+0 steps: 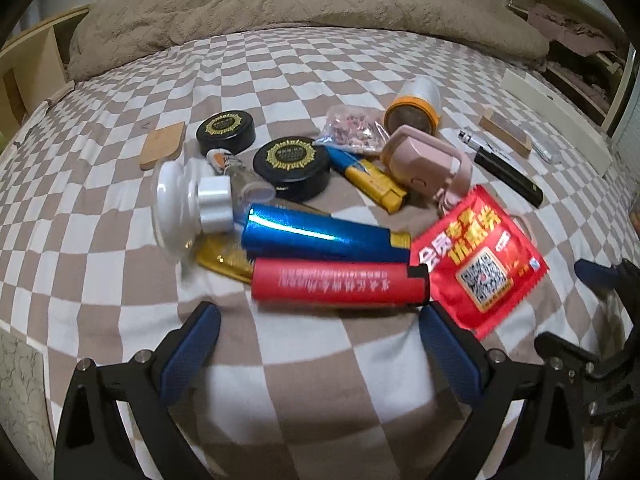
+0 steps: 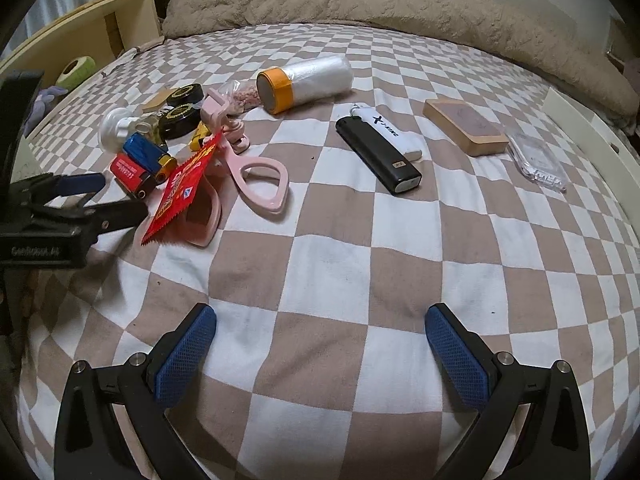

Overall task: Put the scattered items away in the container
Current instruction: 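Grasp the red lighter with the left tool while the right tool grasps the pink scissors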

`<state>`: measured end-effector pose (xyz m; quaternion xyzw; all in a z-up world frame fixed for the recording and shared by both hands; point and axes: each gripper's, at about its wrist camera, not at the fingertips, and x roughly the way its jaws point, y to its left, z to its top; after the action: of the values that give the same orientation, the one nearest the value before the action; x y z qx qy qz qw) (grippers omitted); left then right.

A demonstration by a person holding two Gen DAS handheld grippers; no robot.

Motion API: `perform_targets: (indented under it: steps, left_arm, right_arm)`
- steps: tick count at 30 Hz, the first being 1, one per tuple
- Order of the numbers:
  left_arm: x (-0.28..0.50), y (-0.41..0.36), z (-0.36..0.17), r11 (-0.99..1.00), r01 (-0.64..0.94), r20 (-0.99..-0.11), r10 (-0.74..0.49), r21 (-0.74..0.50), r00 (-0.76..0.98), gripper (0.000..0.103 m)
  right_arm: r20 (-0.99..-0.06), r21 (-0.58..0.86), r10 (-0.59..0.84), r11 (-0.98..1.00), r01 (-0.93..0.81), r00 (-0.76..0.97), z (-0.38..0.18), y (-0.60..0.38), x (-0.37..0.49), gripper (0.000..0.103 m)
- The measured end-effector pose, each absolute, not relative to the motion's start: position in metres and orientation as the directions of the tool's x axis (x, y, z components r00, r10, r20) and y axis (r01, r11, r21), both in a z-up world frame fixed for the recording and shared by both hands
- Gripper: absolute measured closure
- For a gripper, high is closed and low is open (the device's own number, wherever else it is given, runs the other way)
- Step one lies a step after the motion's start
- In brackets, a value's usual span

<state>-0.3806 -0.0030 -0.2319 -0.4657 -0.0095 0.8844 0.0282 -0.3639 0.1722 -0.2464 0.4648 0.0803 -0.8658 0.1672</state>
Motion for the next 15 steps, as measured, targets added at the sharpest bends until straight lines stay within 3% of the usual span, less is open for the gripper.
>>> perform_targets:
  steps: [3, 8, 12, 15]
  left_arm:
    - [-0.381, -0.006, -0.226, -0.997, -0.047, -0.799, 0.078, -0.062, -0.597, 0.021]
    - [-0.38, -0.013, -0.225, -0.993, -0.047, -0.789, 0.112, -0.105, -0.604, 0.024]
    - [-0.379, -0.019, -0.224, -0.994, -0.005, -0.794, 0.093, -0.113, -0.601, 0.052]
    - [-0.376, -0.029, -0.225, -0.987, 0.014, -0.789, 0.122, -0.163, -0.602, 0.057]
  right_arm:
    - [-0.831, 0.011, -0.211, -0.931, 0.364, -0.515, -0.246, 0.171, -0.364, 0.0]
    - [-0.818, -0.03, -0.189, -0.929, 0.369, -0.544, -0.239, 0.165, -0.361, 0.0]
    - [-0.807, -0.061, -0.214, -0.897, 0.438, -0.551, -0.233, 0.147, -0.355, 0.0]
    - [-0.803, -0.086, -0.23, -0.869, 0.488, -0.55, -0.23, 0.134, -0.353, 0.0]
